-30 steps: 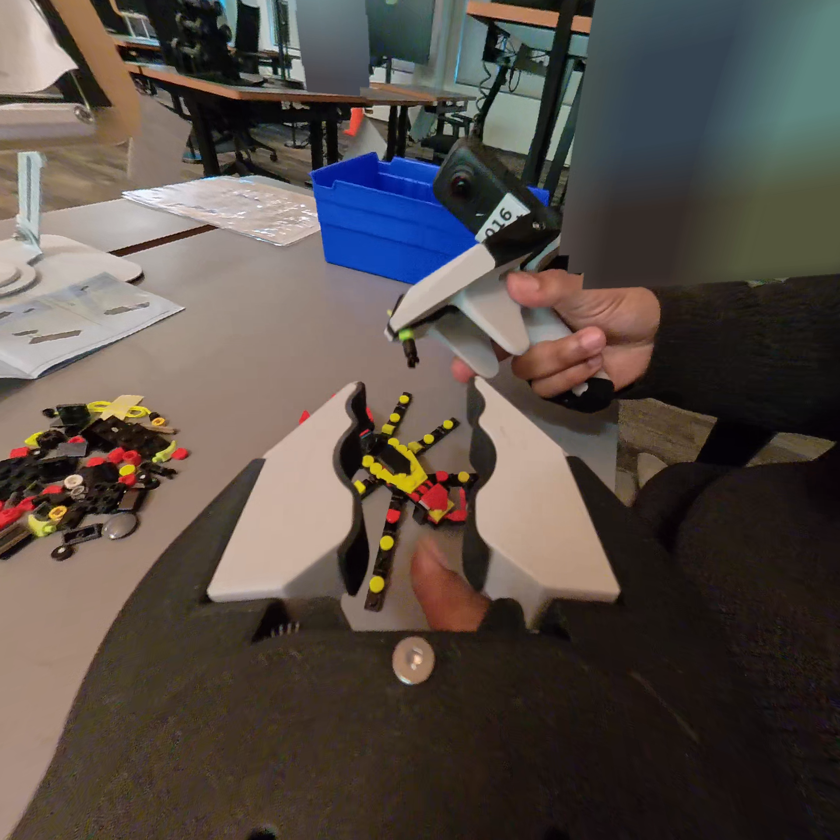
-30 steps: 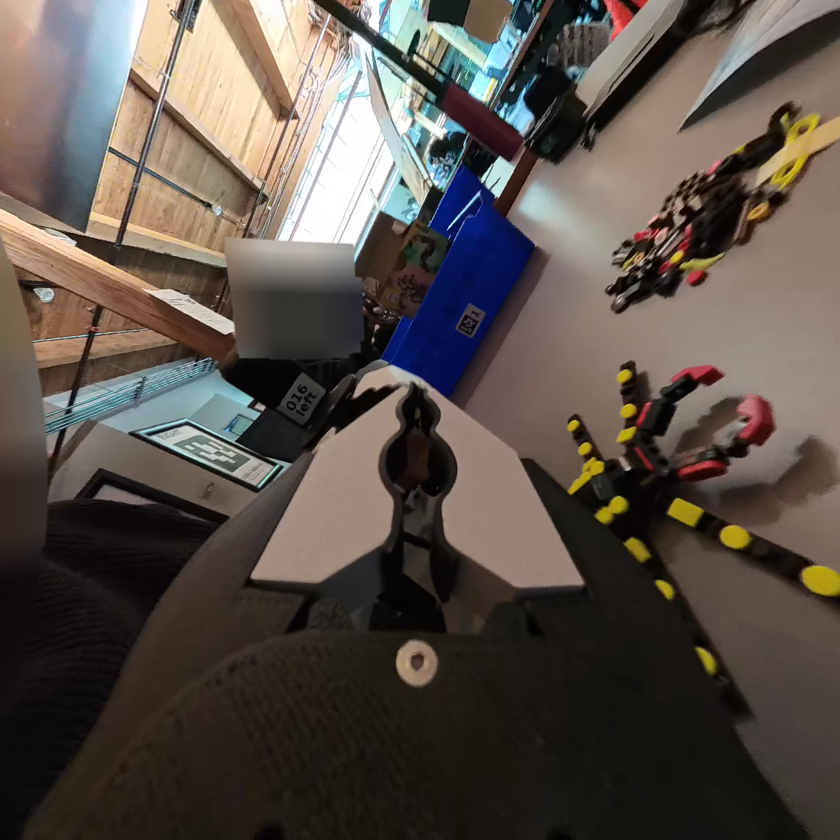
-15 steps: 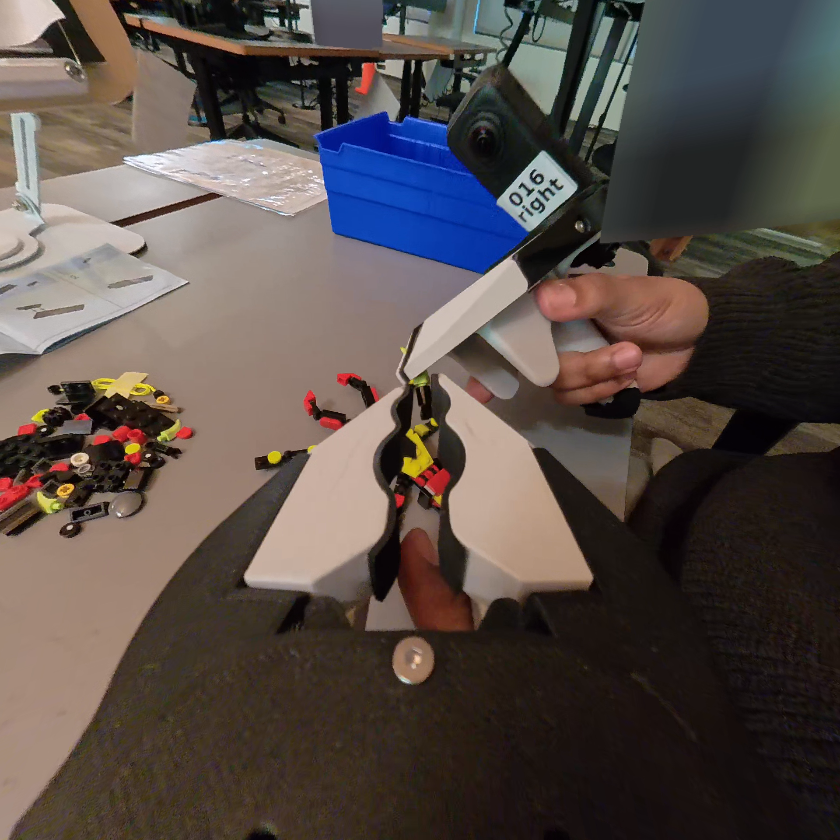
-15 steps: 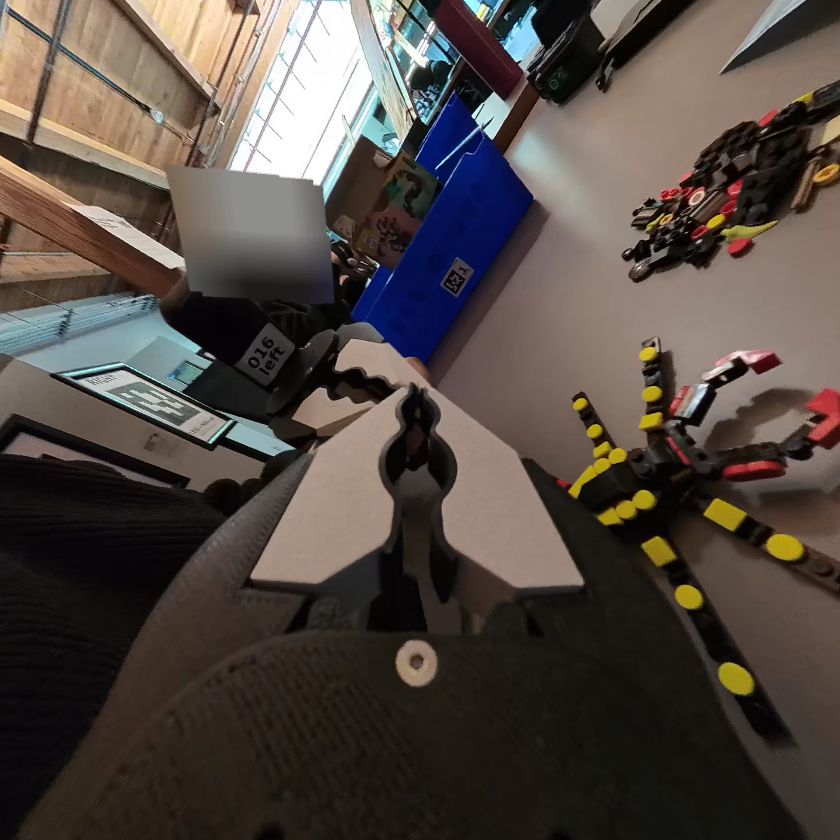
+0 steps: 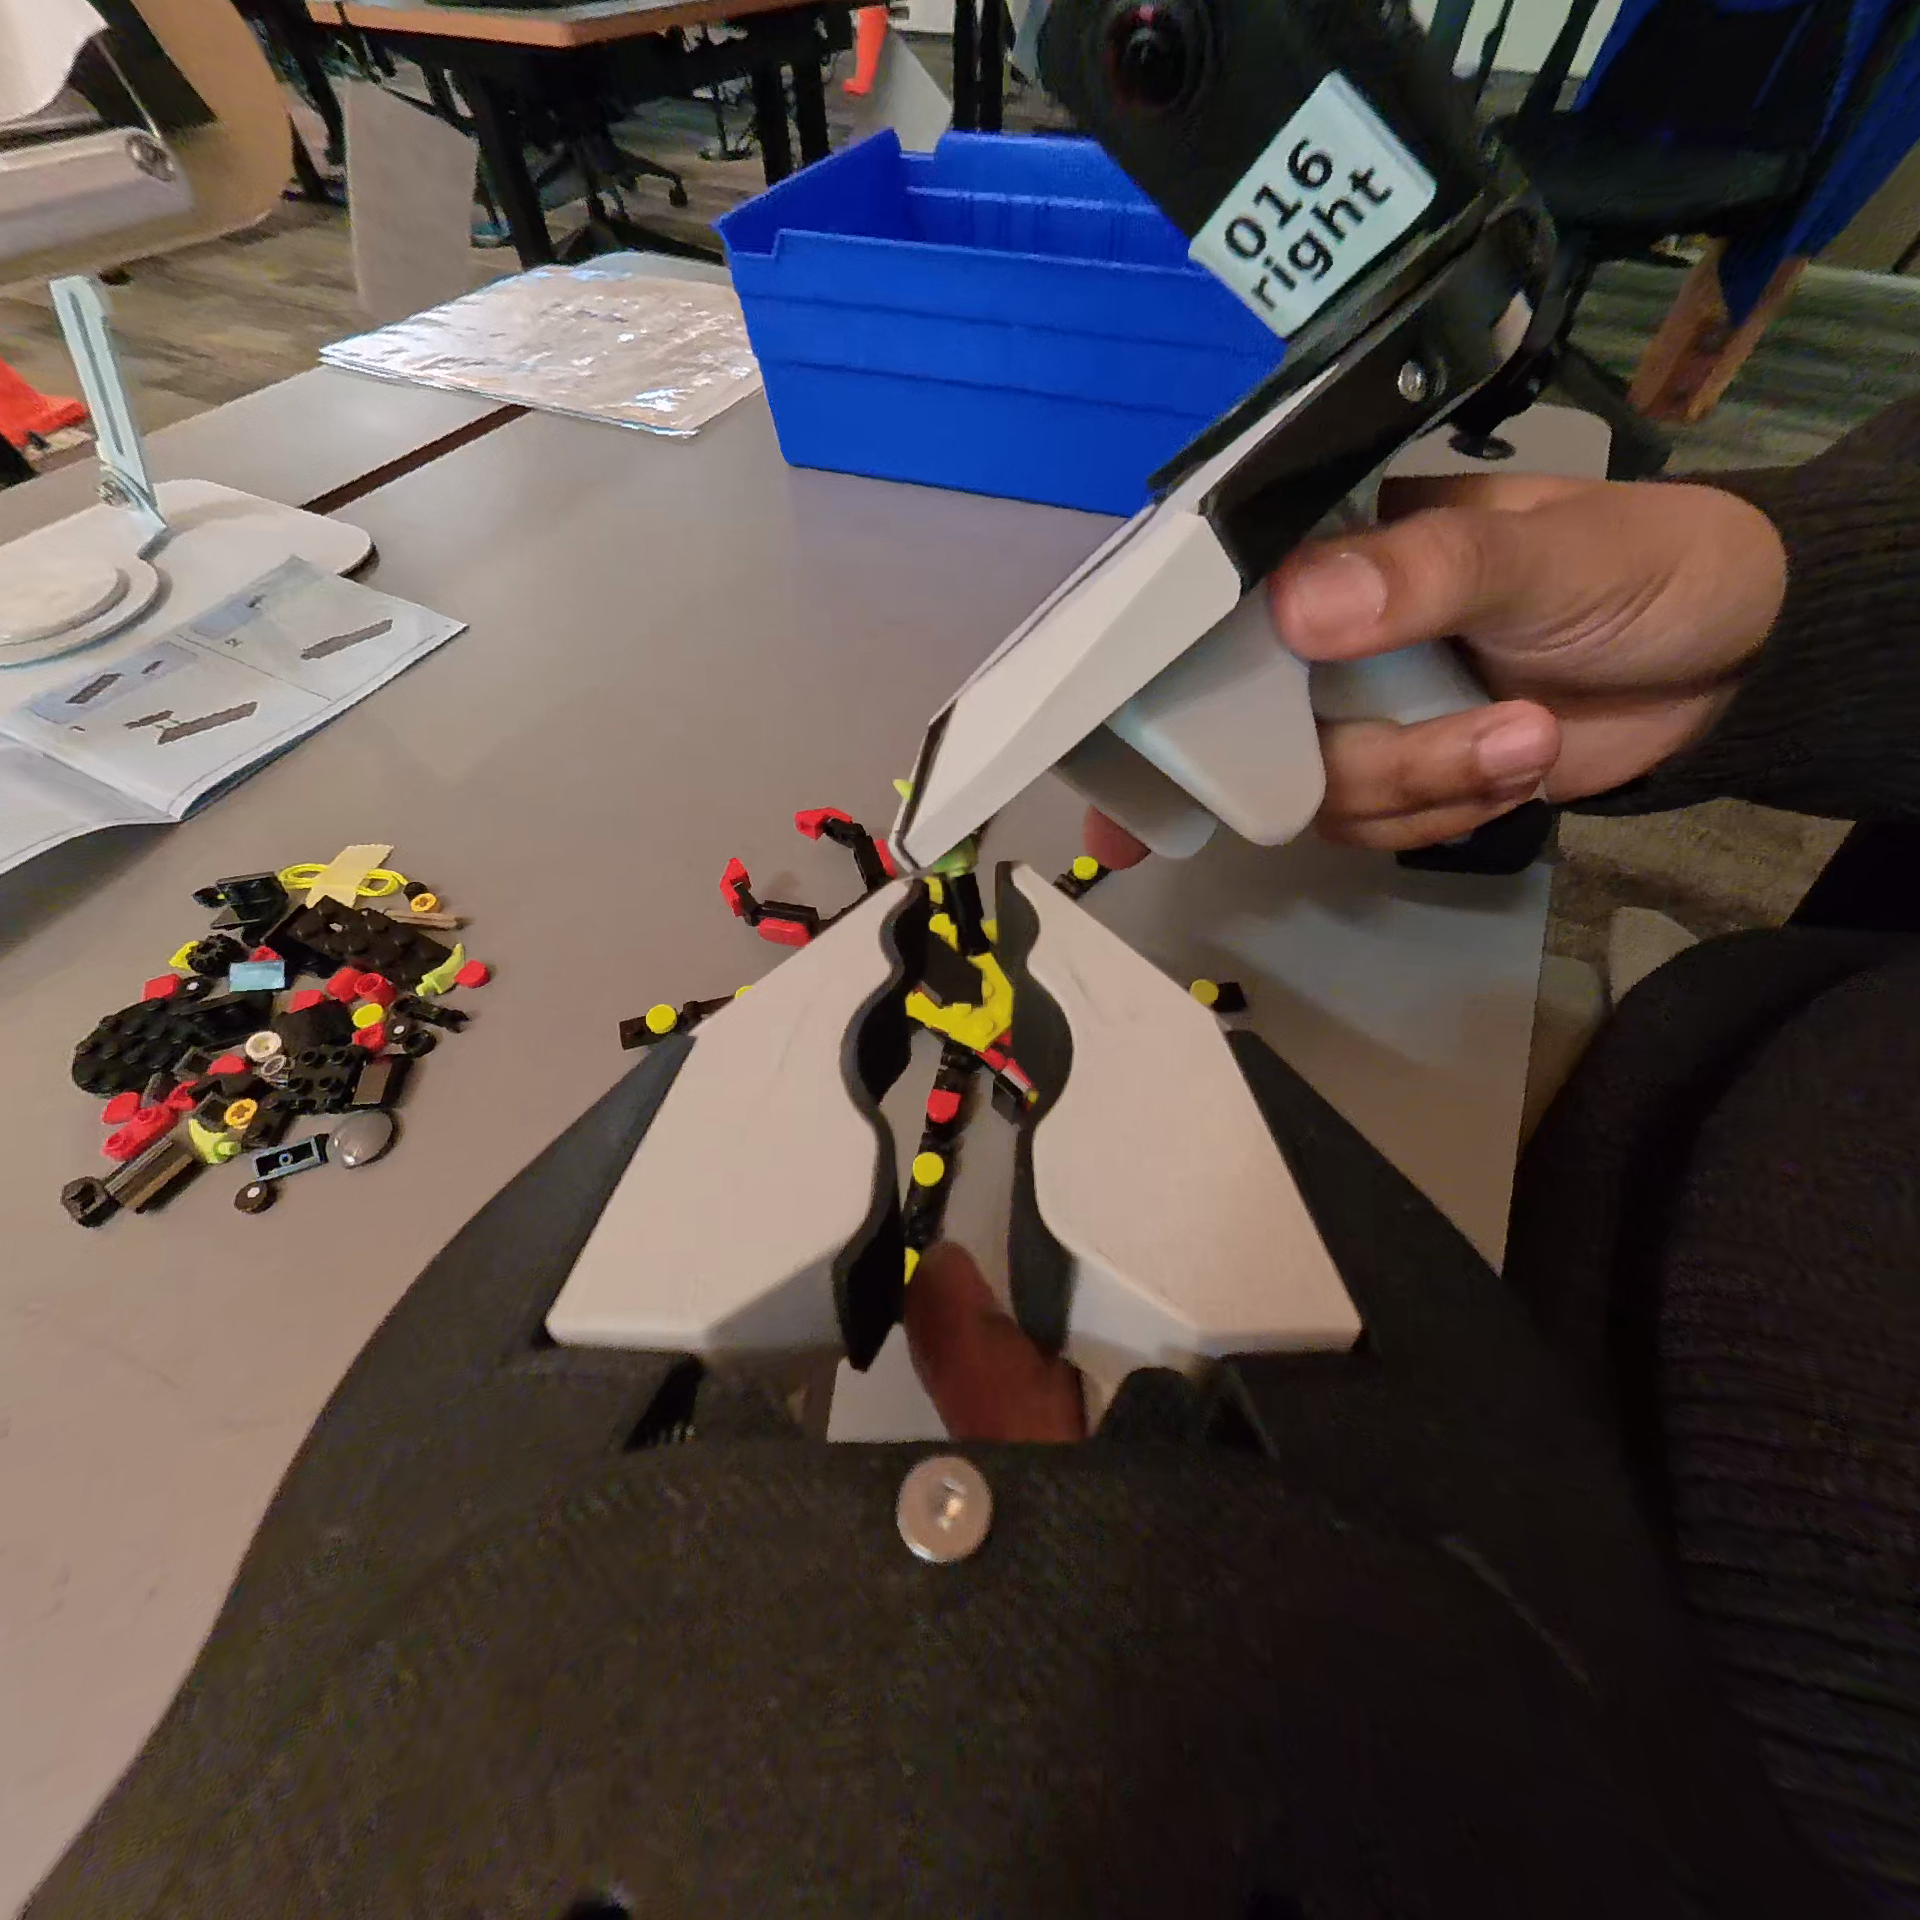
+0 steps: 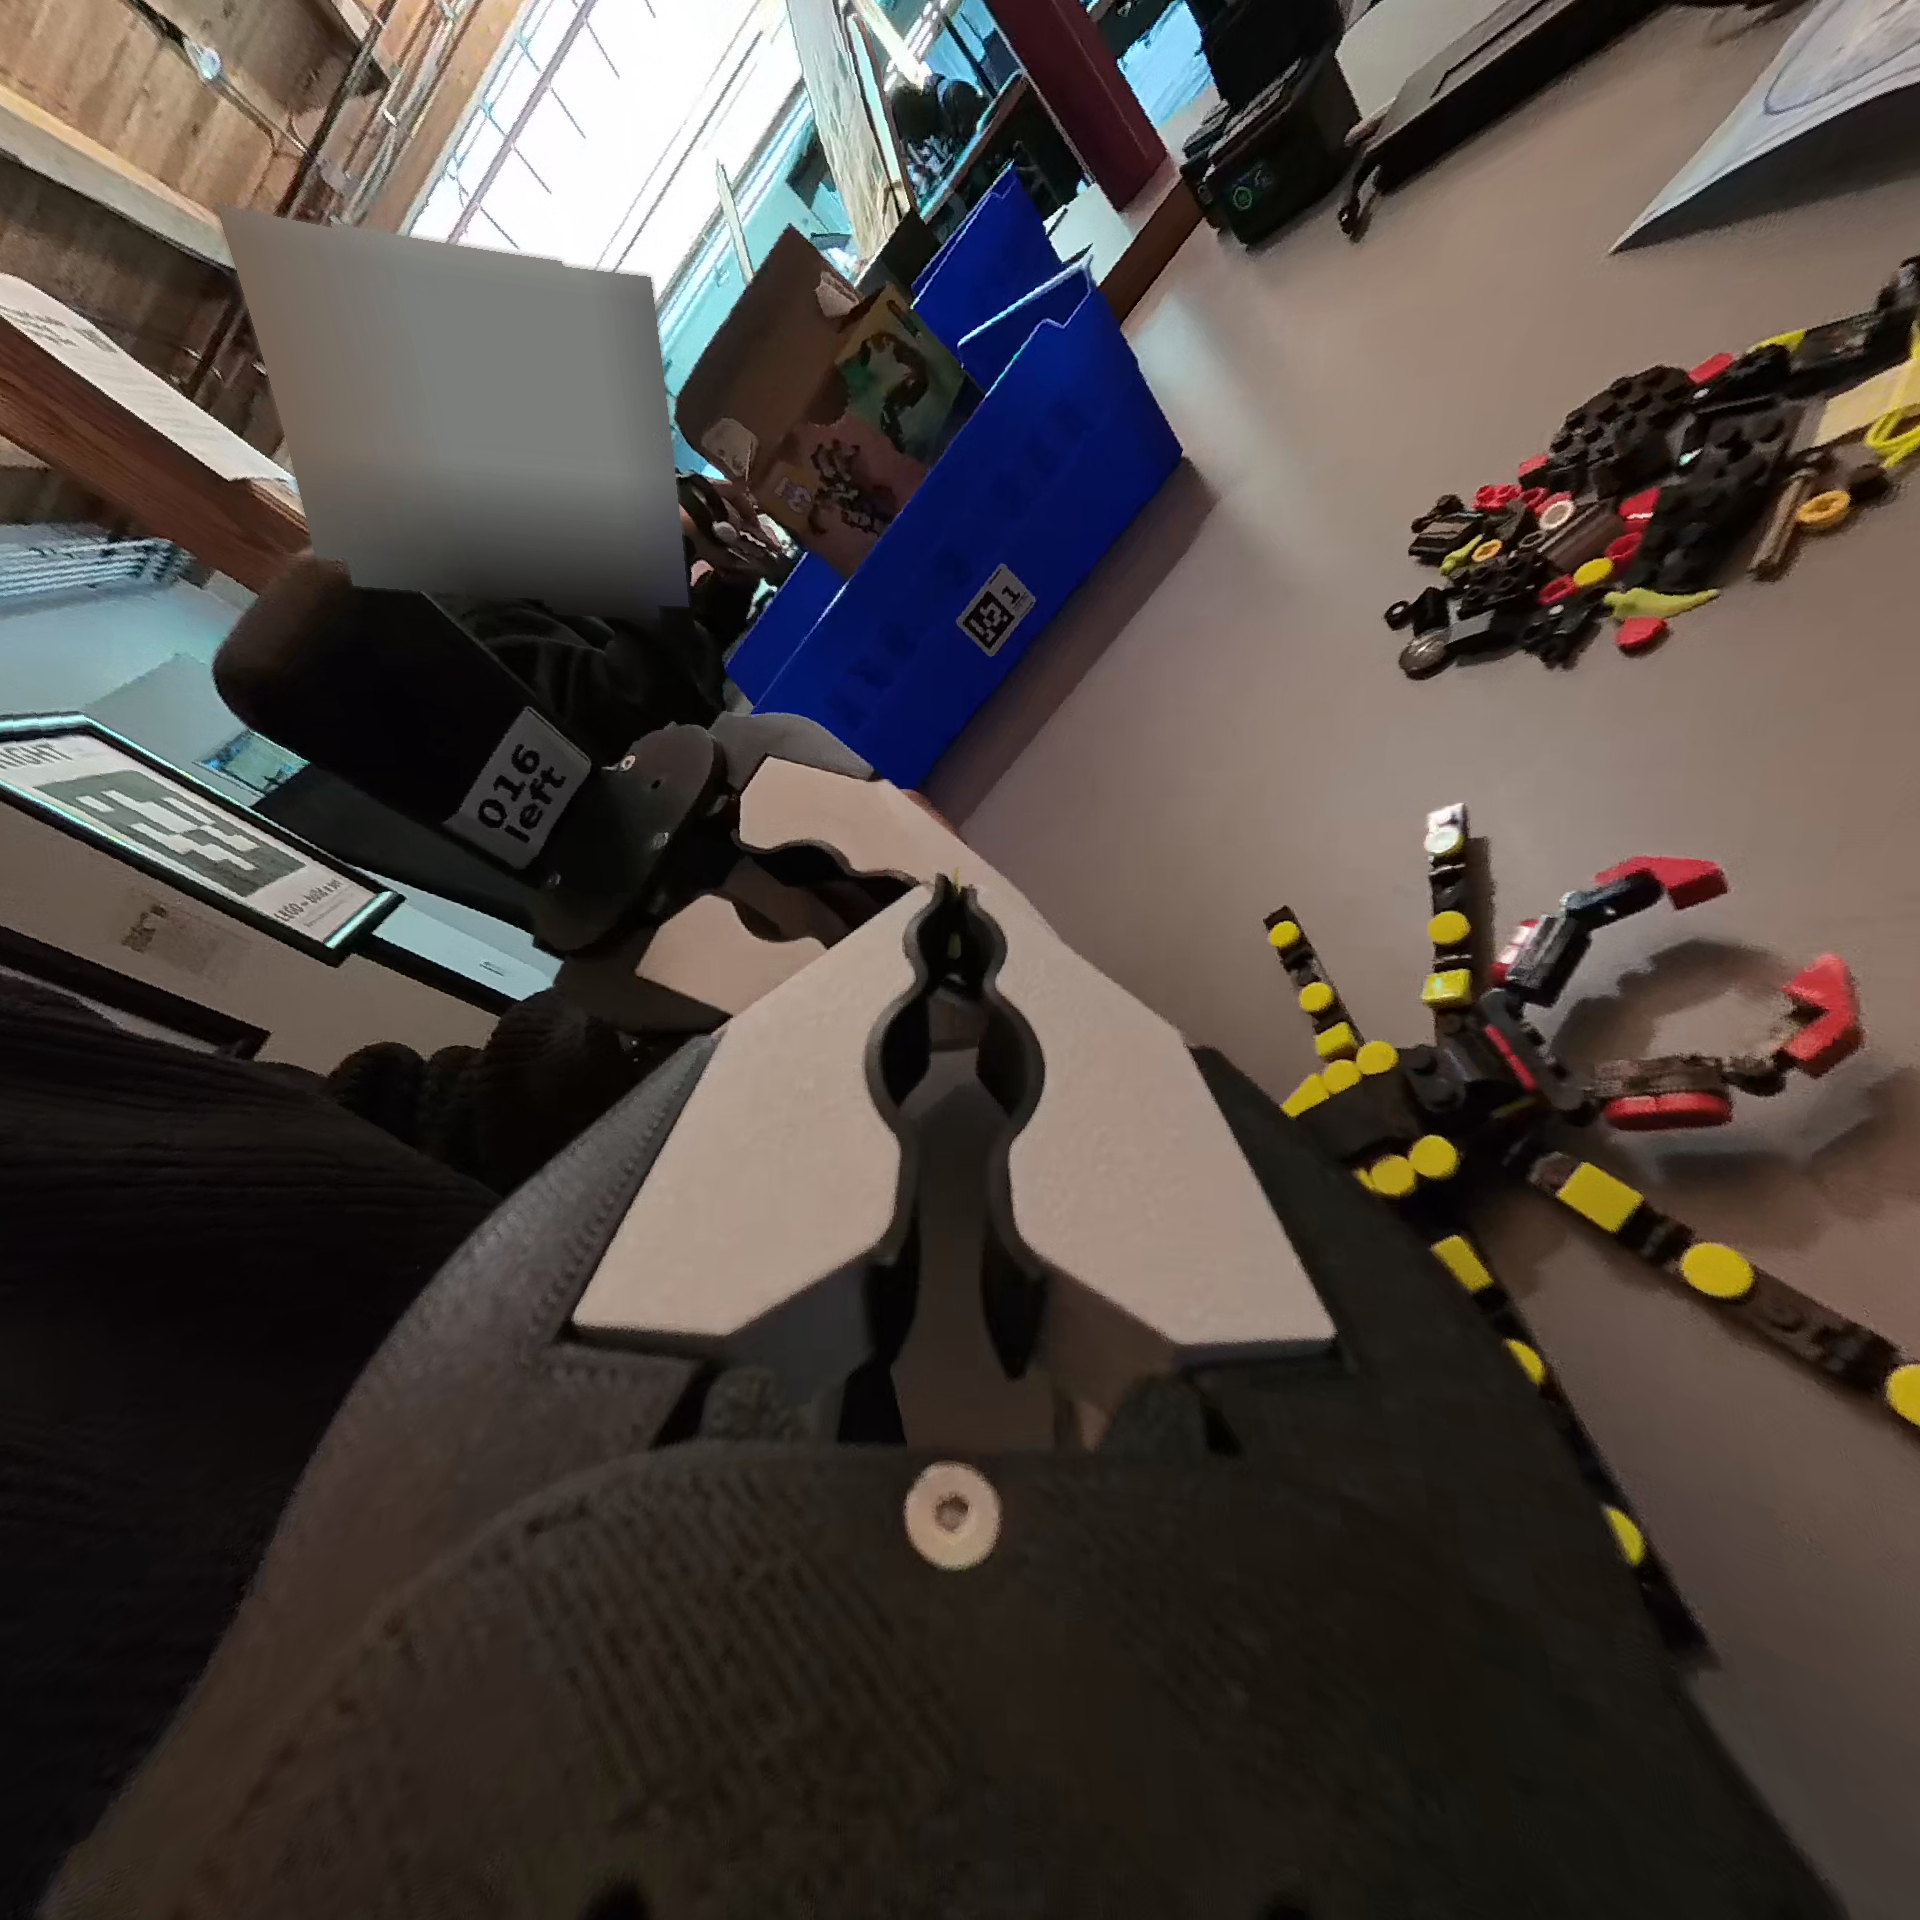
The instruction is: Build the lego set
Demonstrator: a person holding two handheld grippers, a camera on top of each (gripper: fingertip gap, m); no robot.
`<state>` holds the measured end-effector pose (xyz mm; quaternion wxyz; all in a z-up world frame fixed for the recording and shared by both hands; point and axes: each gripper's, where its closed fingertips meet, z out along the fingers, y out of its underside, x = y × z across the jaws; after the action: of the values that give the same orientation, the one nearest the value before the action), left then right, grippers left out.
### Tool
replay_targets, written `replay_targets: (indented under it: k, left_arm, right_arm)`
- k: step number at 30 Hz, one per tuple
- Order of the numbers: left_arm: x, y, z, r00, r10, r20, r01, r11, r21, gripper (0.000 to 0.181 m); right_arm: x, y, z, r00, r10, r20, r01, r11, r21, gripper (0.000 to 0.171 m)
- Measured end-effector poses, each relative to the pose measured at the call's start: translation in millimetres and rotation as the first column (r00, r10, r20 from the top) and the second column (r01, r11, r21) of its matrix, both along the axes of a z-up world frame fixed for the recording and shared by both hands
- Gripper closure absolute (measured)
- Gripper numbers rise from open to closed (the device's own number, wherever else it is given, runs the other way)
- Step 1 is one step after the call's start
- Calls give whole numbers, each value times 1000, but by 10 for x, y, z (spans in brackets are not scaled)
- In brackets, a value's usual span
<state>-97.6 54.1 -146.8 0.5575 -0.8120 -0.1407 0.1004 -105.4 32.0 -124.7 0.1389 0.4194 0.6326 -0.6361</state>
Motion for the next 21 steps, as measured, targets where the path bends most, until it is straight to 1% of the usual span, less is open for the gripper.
replay_targets:
  k: [1, 3, 5, 7, 9, 11, 15, 16, 17, 18, 19, 20, 21]
  left_arm:
    - [0, 4, -16, 1000, 3, -5, -3, 1000, -11, 166]
    - [-1, 12, -36, 1000, 8, -17, -8, 1000, -22, 151]
    - [33, 35, -62, 1000, -9, 6, 9, 1000, -17, 136]
    - [105, 79, -131, 996, -49, 78, 51, 999, -20, 111]
    - [147, 112, -205, 991, -67, 120, 73, 996, -44, 108]
    - [128, 127, -248, 993, -47, 105, 54, 996, -70, 105]
    - [-89, 74, -305, 995, 96, -32, -100, 985, -143, 98]
    - [-118, 56, -323, 992, 108, -67, -118, 978, -169, 104]
    - [-129, 43, -335, 990, 109, -91, -125, 974, -187, 103]
    - [-151, 26, -326, 987, 122, -108, -141, 972, -189, 107]
    - [-172, 3, -303, 983, 133, -123, -154, 971, -182, 117]
    - [-169, -8, -271, 983, 125, -132, -147, 975, -167, 117]
    - [-140, -13, -237, 986, 99, -137, -120, 981, -151, 104]
  right_arm:
    - [2, -1, -4, 1000, 0, -4, 0, 1000, 7, 171]
    - [-1, 0, -20, 1000, -2, -5, 2, 1000, 15, 170]
    - [-13, 11, -23, 1000, -8, 2, 8, 1000, 8, 170]
    - [-35, 41, -19, 1000, -20, 6, 20, 1000, 1, 170]
    - [-57, 73, -20, 1000, -31, 7, 30, 1000, 2, 170]
    - [-73, 99, -19, 999, -39, 6, 39, 999, 3, 170]
    - [-97, 134, -6, 999, -52, 5, 52, 999, -5, 170]
    - [-101, 142, -1, 999, -54, 5, 54, 999, -9, 171]
    - [-103, 147, 9, 998, -55, 4, 55, 998, -14, 171]
    - [-105, 153, 21, 998, -56, 2, 56, 998, -21, 171]
    - [-106, 157, 33, 998, -57, -1, 57, 998, -28, 170]
    - [-107, 159, 44, 998, -57, -3, 57, 998, -33, 170]
    - [-107, 160, 52, 998, -56, -5, 56, 998, -37, 170]
